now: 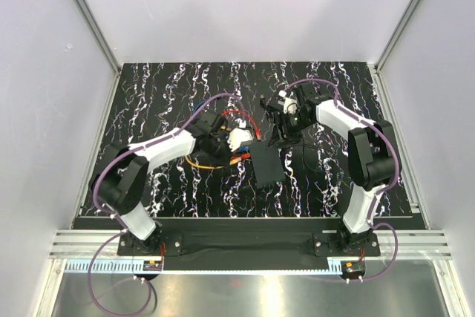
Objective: Insert the plug into the switch port
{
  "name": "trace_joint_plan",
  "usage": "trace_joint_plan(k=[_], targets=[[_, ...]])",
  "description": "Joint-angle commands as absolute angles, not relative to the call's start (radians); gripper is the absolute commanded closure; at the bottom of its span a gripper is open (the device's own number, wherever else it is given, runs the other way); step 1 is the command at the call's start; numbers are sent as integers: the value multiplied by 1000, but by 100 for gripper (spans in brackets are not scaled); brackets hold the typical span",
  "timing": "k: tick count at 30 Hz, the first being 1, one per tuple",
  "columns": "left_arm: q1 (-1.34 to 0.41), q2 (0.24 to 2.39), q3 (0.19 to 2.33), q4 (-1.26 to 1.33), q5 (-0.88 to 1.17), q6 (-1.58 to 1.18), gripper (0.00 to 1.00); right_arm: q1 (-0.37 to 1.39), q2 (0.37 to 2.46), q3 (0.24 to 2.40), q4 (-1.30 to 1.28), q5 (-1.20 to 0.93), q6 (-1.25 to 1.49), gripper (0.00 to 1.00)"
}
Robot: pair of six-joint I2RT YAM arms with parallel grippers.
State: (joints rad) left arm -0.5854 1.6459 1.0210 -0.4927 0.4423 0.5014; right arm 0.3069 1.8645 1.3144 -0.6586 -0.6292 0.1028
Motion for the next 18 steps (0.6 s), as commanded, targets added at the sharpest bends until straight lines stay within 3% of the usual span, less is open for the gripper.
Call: trace_joint_plan(k=[1,9,18], targets=[[-623,1699,1110,-502,403,548,100,288,1927,1376,-776,-519,5,43],[-692,1789,1157,-526,407,554,100,288,2029,1427,-759,-537,3,43],[-716,1868,1235,-574,388,537,100,288,2072,1430,-749,-614,17,52]])
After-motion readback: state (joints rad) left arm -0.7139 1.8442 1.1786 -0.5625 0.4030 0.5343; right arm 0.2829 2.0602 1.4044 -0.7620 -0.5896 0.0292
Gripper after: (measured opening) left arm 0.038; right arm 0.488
